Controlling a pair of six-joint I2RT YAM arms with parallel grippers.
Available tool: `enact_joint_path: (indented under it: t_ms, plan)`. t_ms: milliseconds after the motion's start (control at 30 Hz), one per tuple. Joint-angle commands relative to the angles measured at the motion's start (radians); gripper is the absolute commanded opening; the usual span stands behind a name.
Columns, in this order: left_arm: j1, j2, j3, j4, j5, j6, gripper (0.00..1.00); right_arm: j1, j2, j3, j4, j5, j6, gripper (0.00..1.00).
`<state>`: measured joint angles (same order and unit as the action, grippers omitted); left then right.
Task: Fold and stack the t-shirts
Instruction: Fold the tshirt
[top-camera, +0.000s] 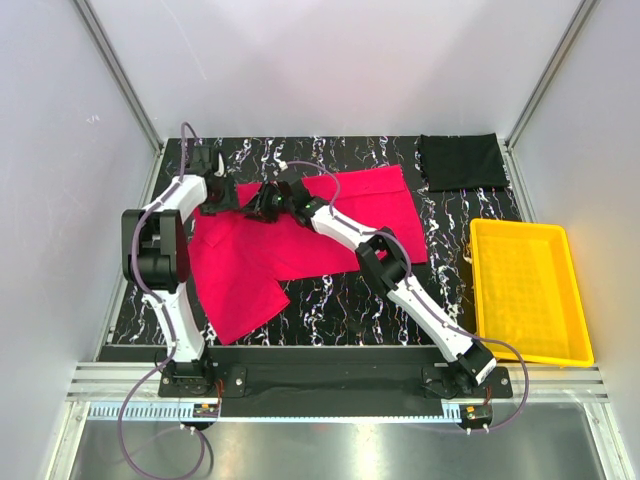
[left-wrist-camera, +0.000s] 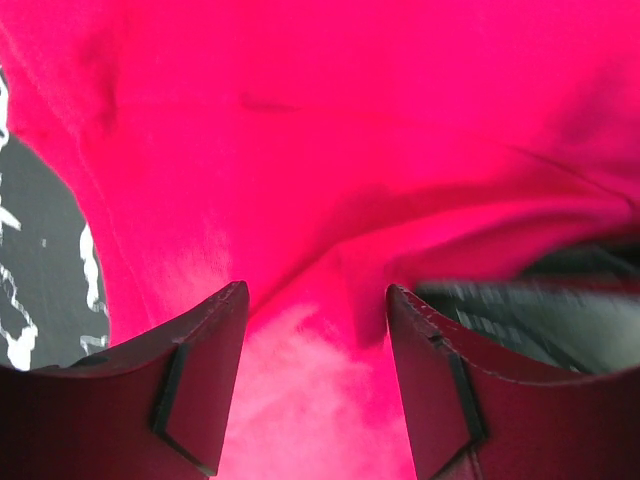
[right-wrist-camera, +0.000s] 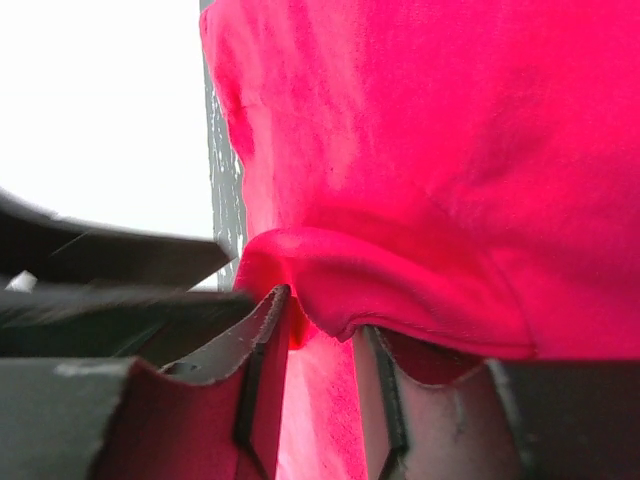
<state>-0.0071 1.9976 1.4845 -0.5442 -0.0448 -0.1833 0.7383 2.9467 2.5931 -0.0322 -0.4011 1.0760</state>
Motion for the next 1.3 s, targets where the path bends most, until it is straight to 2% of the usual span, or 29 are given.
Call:
enact_joint_path:
  t_ms: [0,167,267,367,467,567,633,800,1000,1133,1267]
  plan:
    - [0.006,-0.132,-0.018,0.012,0.039,-0.034,0.63,0.009,0.031,0.065,-0.015,0.042,0.001,0.36]
    - [0.090,-0.226,-0.088,-0.007,0.039,-0.168,0.64,0.018,-0.012,0.029,-0.014,0.041,-0.004,0.32]
    - [0.166,-0.293,-0.190,0.018,0.147,-0.267,0.64,0.021,-0.050,-0.004,-0.021,0.030,-0.001,0.26]
    - [0.219,-0.344,-0.314,0.075,0.201,-0.292,0.63,0.021,-0.096,-0.044,-0.023,0.027,0.001,0.19]
    - [0.262,-0.356,-0.406,0.140,0.291,-0.326,0.63,0.021,-0.103,-0.036,-0.026,0.018,0.001,0.20]
    - [0.271,-0.368,-0.478,0.219,0.324,-0.334,0.61,0.019,-0.092,-0.024,-0.032,0.008,0.012,0.20]
    - [0.279,-0.359,-0.503,0.280,0.355,-0.349,0.55,0.021,-0.087,-0.022,-0.034,0.007,0.013,0.20]
    - [0.280,-0.293,-0.498,0.323,0.382,-0.366,0.54,0.022,-0.087,-0.025,-0.038,-0.002,0.016,0.20]
    - [0.286,-0.249,-0.457,0.314,0.356,-0.343,0.49,0.022,-0.094,-0.042,-0.041,-0.007,0.015,0.20]
    - [0.292,-0.235,-0.443,0.311,0.385,-0.347,0.39,0.021,-0.094,-0.041,-0.044,-0.007,0.016,0.20]
    - [0.292,-0.278,-0.452,0.313,0.408,-0.363,0.20,0.021,-0.103,-0.041,-0.064,-0.018,0.024,0.17]
